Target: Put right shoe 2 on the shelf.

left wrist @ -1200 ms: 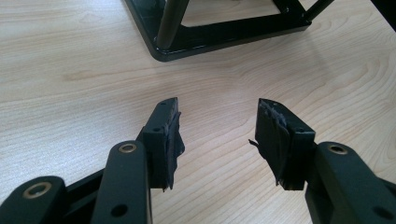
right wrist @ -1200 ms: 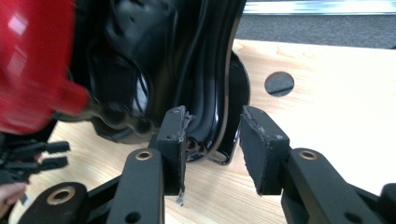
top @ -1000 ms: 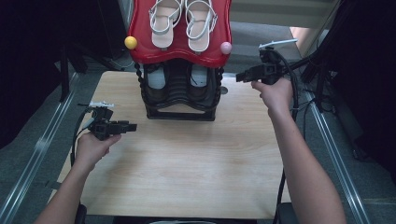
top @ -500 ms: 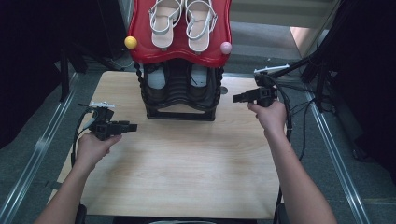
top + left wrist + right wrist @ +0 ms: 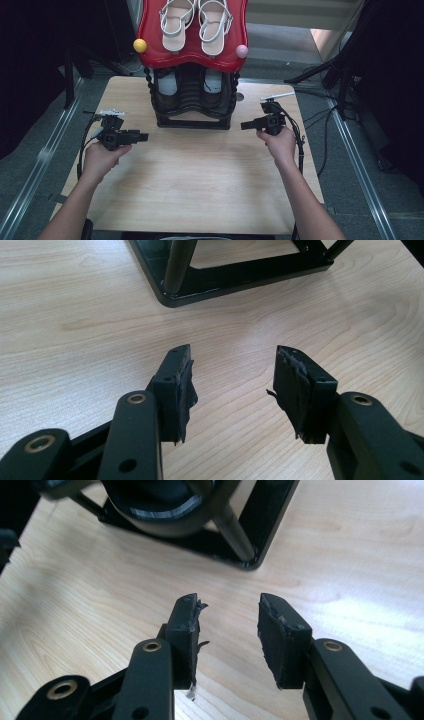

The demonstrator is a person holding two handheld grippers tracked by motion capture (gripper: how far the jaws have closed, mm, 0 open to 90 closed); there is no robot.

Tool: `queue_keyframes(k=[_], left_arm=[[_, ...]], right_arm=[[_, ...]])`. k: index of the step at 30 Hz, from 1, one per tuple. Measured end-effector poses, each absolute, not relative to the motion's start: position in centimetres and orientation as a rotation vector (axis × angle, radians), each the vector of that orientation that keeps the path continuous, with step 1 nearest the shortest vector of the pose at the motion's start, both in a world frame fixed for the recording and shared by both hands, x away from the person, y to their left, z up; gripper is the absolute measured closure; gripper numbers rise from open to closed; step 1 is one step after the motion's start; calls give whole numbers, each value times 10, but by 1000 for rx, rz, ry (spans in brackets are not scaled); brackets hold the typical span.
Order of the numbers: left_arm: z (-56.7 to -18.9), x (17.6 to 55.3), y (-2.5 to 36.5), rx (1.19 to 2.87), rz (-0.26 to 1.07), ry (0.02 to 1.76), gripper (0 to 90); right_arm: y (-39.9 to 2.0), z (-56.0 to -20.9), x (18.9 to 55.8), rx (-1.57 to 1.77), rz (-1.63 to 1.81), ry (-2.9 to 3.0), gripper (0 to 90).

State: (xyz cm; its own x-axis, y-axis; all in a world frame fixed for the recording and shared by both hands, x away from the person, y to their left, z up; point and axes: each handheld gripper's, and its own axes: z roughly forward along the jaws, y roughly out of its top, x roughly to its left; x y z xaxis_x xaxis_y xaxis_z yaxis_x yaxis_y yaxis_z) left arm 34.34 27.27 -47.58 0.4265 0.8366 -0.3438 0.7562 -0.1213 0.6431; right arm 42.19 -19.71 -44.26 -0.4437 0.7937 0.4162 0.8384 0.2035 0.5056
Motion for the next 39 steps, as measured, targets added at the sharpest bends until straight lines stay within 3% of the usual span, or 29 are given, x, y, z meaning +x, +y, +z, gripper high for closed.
queue_keyframes(k=[19, 39], left_arm=[[-481, 344, 262, 1903, 111, 1323, 482], [-488, 343, 251, 1922, 123, 1257, 442]], right_arm=[[-179, -485, 394, -1508, -1084, -2386, 624], [-167, -497, 380, -1440, -1113, -2407, 615]])
